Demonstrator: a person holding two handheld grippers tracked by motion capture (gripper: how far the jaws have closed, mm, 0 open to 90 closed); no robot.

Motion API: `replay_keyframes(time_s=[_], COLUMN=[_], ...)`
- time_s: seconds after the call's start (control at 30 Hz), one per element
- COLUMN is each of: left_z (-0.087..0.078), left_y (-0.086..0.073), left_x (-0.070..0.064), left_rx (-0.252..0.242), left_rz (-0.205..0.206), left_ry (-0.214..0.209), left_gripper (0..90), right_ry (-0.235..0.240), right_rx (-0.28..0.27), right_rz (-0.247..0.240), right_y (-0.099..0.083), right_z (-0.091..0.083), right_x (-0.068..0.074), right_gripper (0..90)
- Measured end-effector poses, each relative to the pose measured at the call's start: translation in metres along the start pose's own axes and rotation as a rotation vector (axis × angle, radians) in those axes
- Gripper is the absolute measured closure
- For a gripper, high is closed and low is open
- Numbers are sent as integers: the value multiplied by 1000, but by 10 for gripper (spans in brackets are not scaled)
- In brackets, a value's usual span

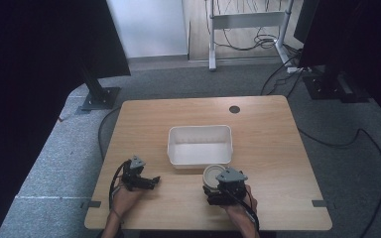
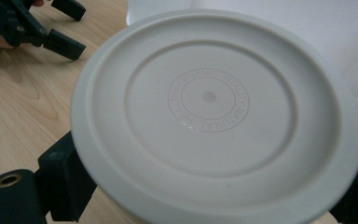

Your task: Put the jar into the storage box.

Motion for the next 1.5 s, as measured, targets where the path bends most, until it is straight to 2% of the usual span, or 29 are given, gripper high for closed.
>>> replay_keyframes(time_s=[0.4,0.77,1.5], left_z=[0,0,0], left_y=[0,0,0], left_x=[0,0,0], left_rx=[0,1,0], left_rz=[1,3,4], left_ry=[-1,-2,-4], left_gripper=[0,0,0], right_ry=[-2,-26,-71], right_rx=[-6,-9,-17], right_rz=[-3,5,20], right_y=[17,27,39], right_z=[16,26,51], right_x=[-4,-13,-31], right_gripper=[92,92,91])
Point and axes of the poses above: each handheld gripper's, and its own axes: z roughly forward along the jaws, y roughly out of its top, x roughly to its left, the point moved 6 cm from there along z, roughly forward along the jaws, and after that the axes turned 8 degrees about -x, right-handed, at the moved point
